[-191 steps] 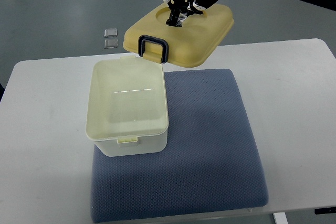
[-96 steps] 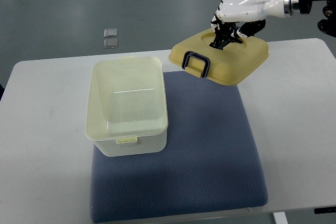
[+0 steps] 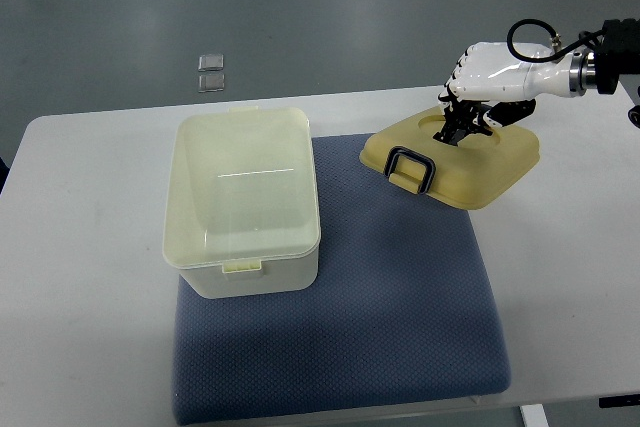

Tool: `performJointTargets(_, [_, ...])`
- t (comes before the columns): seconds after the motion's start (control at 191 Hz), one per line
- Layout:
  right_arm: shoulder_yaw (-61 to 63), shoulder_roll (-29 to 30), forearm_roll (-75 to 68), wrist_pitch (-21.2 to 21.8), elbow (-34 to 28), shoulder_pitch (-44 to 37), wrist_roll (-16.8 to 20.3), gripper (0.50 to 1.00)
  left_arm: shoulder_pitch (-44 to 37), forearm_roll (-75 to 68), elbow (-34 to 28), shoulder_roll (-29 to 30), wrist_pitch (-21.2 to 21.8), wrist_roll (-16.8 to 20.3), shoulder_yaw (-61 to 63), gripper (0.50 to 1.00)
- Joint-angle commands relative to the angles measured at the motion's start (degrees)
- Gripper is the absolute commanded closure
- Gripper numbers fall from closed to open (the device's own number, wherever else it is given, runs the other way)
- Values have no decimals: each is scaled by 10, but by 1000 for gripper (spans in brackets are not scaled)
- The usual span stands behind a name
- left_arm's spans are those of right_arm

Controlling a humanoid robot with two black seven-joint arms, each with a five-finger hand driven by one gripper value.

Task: Open white storage box with right hand
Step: 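Carry the lid beside the box and lower it onto the cushion, then open the right hand, release the handle and lift away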

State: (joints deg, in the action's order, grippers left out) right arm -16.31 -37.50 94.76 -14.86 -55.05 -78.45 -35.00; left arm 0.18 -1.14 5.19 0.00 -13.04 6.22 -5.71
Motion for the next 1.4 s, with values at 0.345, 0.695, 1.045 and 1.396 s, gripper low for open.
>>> performJointTargets(0.345, [7, 25, 25, -11, -11, 33, 0, 1000, 0, 0, 0, 0, 0, 0, 0, 500])
performJointTargets(0.695, [8, 37, 25, -23, -17, 65, 0, 940, 0, 0, 0, 0, 0, 0, 0, 500])
performJointTargets(1.045, [74, 34, 17, -34, -12, 89, 0, 595, 0, 0, 0, 0, 0, 0, 0, 500])
performJointTargets(1.396, [340, 27, -70, 296, 27, 94, 0, 603, 0, 0, 0, 0, -1, 0, 0, 500])
